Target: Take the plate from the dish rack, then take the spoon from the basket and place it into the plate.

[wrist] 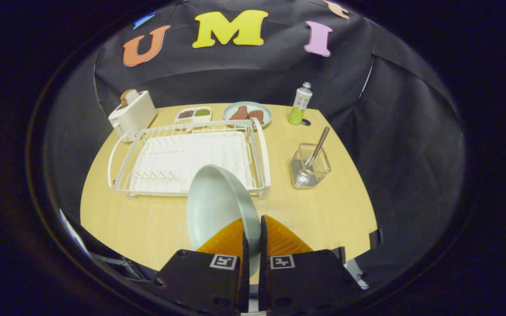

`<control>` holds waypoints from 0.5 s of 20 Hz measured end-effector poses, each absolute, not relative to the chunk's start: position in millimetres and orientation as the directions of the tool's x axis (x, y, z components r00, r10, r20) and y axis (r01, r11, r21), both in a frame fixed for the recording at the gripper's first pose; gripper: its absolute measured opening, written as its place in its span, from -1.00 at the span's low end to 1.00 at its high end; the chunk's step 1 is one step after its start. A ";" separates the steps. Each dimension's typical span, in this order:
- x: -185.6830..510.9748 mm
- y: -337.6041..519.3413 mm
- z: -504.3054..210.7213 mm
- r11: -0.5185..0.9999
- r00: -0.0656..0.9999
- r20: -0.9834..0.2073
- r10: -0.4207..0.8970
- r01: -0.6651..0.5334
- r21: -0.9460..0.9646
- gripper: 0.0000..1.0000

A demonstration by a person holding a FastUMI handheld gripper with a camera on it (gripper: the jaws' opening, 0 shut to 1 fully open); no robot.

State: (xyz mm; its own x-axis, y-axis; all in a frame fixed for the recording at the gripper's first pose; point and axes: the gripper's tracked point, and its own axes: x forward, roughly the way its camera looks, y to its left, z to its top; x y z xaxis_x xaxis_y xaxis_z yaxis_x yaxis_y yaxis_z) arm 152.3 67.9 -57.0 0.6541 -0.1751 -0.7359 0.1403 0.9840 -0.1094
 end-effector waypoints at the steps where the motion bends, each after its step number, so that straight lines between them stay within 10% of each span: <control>1: 147.2 65.8 -72.8 0.988 0.637 -0.756 -0.147 0.131 -0.082 -0.73; 10: 154.9 41.3 -142.0 0.988 0.589 -0.807 0.035 0.101 0.117 -0.70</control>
State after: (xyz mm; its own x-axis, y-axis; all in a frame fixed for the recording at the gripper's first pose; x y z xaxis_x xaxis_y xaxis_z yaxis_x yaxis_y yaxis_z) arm 154.9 41.3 -142.0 0.5894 0.0347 -0.8071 0.1014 0.9880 0.1166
